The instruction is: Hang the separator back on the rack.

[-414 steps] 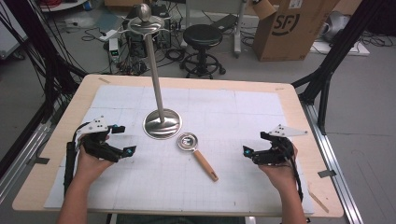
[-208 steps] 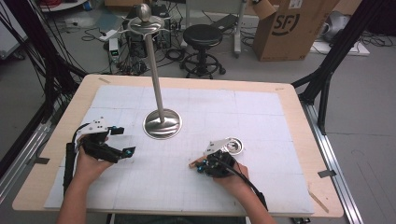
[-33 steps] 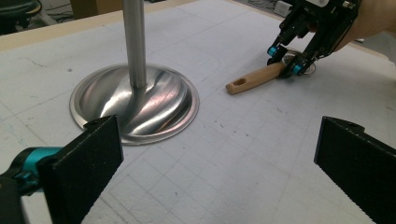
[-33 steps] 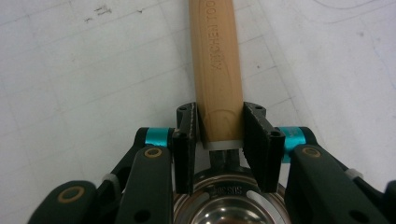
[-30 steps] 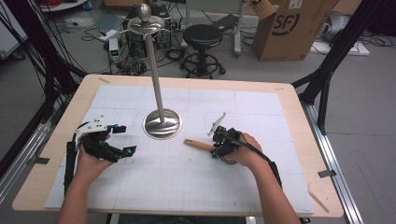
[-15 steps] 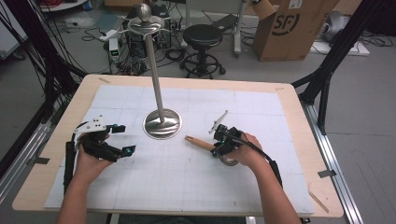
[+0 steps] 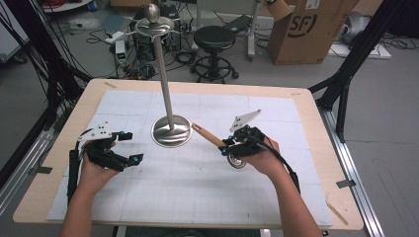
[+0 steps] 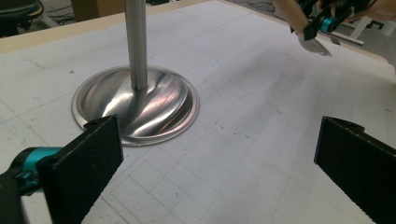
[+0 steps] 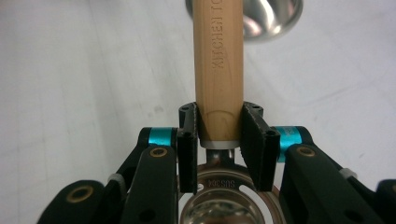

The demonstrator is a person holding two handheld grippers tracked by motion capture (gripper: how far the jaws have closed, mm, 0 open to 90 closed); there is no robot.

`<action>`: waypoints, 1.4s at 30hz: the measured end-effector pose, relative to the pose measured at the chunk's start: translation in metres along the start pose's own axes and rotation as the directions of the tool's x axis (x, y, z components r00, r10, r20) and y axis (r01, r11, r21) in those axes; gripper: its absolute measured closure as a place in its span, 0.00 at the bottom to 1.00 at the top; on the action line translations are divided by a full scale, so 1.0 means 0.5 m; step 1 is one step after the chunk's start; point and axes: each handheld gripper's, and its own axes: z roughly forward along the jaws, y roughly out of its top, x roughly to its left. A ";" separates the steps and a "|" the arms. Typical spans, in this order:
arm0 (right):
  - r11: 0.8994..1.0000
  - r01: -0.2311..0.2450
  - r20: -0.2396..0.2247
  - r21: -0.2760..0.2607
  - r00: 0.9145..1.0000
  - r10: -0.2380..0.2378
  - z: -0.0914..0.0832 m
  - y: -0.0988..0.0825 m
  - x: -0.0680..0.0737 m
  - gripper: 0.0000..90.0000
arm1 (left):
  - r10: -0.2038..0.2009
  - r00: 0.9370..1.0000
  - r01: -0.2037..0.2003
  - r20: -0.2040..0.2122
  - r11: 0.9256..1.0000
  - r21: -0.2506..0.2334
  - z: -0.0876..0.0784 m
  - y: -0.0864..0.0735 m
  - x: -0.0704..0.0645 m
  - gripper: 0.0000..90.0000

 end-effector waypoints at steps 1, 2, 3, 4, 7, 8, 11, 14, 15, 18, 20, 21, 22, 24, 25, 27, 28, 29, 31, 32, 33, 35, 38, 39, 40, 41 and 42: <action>1.000 0.000 -0.001 -0.023 1.000 0.000 -0.006 0.002 0.001 0.77 | 0.000 1.000 0.000 0.000 1.000 0.000 0.000 0.000 0.000 0.02; 0.999 -0.005 -0.006 -0.040 1.000 0.005 -0.011 0.003 0.002 0.77 | -0.001 1.000 0.001 0.001 1.000 -0.001 0.000 0.000 -0.001 0.02; 0.998 -0.002 -0.007 -0.058 1.000 0.002 -0.016 0.004 0.002 0.77 | 0.000 1.000 0.000 0.002 1.000 -0.001 0.001 0.000 -0.001 0.02; 0.997 -0.005 -0.013 -0.073 1.000 0.004 -0.021 0.005 0.003 0.77 | 0.001 1.000 -0.001 0.003 1.000 -0.002 0.001 0.000 -0.001 0.02; 0.994 0.000 -0.022 -0.108 1.000 -0.002 -0.032 0.011 0.006 0.77 | 0.000 1.000 0.000 0.004 1.000 -0.004 0.000 0.001 -0.001 0.02; 0.993 0.017 -0.015 -0.117 1.000 -0.019 -0.034 0.013 0.007 0.77 | 0.000 1.000 0.000 0.003 1.000 -0.004 0.000 0.001 -0.001 0.02; 0.987 0.018 -0.004 -0.157 1.000 -0.019 -0.040 0.018 0.008 0.77 | 0.001 1.000 -0.001 0.005 1.000 -0.006 -0.001 0.001 -0.002 0.02; 0.980 0.012 -0.001 -0.197 1.000 -0.012 -0.048 0.020 0.009 0.77 | 0.001 1.000 -0.001 0.006 1.000 -0.007 -0.002 0.001 -0.003 0.02; 0.977 0.018 0.001 -0.213 1.000 -0.019 -0.050 0.021 0.008 0.77 | 0.000 1.000 0.000 0.007 1.000 -0.006 -0.001 0.001 -0.002 0.02; 0.972 0.014 -0.009 -0.236 1.000 -0.017 -0.057 0.025 0.011 0.77 | -0.002 1.000 0.002 0.007 1.000 -0.005 0.000 0.001 -0.002 0.02; 0.969 0.008 0.000 -0.248 1.000 -0.009 -0.061 0.028 0.013 0.77 | 0.001 1.000 -0.001 0.005 1.000 -0.003 0.001 0.001 -0.002 0.02; 0.967 0.011 -0.001 -0.253 1.000 -0.012 -0.061 0.030 0.014 0.77 | 0.000 1.000 0.000 0.005 1.000 -0.004 0.001 0.001 -0.002 0.02; 0.964 0.013 -0.001 -0.264 1.000 -0.014 -0.062 0.032 0.013 0.77 | -0.001 1.000 0.001 0.003 1.000 -0.004 0.001 0.001 -0.002 0.02; 0.960 0.010 -0.007 -0.278 1.000 -0.013 -0.063 0.036 0.012 0.77 | -0.003 1.000 0.003 0.004 1.000 -0.004 0.000 0.001 -0.002 0.02; 0.958 0.009 -0.021 -0.286 1.000 -0.016 -0.063 0.039 0.011 0.77 | -0.003 1.000 0.003 0.004 1.000 -0.004 0.000 0.001 -0.002 0.02; 0.954 0.009 -0.027 -0.299 0.999 -0.018 -0.065 0.043 0.012 0.77 | -0.004 1.000 0.004 0.001 1.000 -0.004 -0.002 0.001 -0.001 0.02; 0.952 0.005 -0.024 -0.306 1.000 -0.013 -0.067 0.045 0.014 0.77 | -0.006 1.000 0.006 0.002 1.000 -0.006 -0.002 0.000 0.000 0.02; 0.949 0.013 -0.023 -0.316 0.999 -0.022 -0.069 0.046 0.013 0.77 | -0.007 1.000 0.007 0.004 1.000 -0.009 -0.003 0.001 0.000 0.02; 0.944 0.012 -0.017 -0.328 1.000 -0.019 -0.073 0.049 0.014 0.77 | -0.005 1.000 0.005 0.005 1.000 -0.014 -0.003 0.001 0.000 0.02; 0.943 0.011 -0.017 -0.332 1.000 -0.017 -0.075 0.050 0.014 0.77 | -0.001 1.000 0.001 0.006 1.000 -0.011 -0.004 0.001 0.000 0.02; 0.941 0.012 -0.017 -0.338 1.000 -0.019 -0.077 0.051 0.013 0.77 | -0.004 1.000 0.004 0.009 1.000 -0.012 -0.003 0.001 0.000 0.02; 0.936 0.015 -0.019 -0.352 1.000 -0.023 -0.081 0.053 0.011 0.77 | -0.002 1.000 0.003 0.009 1.000 -0.011 -0.002 0.001 -0.001 0.02; 0.926 0.022 -0.018 -0.377 0.999 -0.031 -0.086 0.058 0.007 0.77 | -0.002 1.000 0.002 0.012 1.000 -0.010 -0.001 0.001 -0.001 0.02; 0.926 0.021 -0.020 -0.376 0.999 -0.030 -0.086 0.060 0.004 0.77 | -0.005 1.000 0.005 0.011 1.000 -0.012 -0.002 0.001 -0.001 0.02; 0.928 0.018 -0.022 -0.373 0.999 -0.028 -0.087 0.062 0.003 0.77 | -0.007 1.000 0.007 0.012 1.000 -0.016 -0.003 0.002 -0.001 0.02; 0.927 0.015 -0.019 -0.374 1.000 -0.024 -0.088 0.064 0.001 0.77 | -0.007 1.000 0.007 0.013 1.000 -0.021 -0.005 0.002 -0.001 0.02; 0.927 0.017 -0.020 -0.375 0.999 -0.026 -0.088 0.066 -0.001 0.77 | -0.007 1.000 0.007 0.014 1.000 -0.026 -0.006 0.002 -0.001 0.02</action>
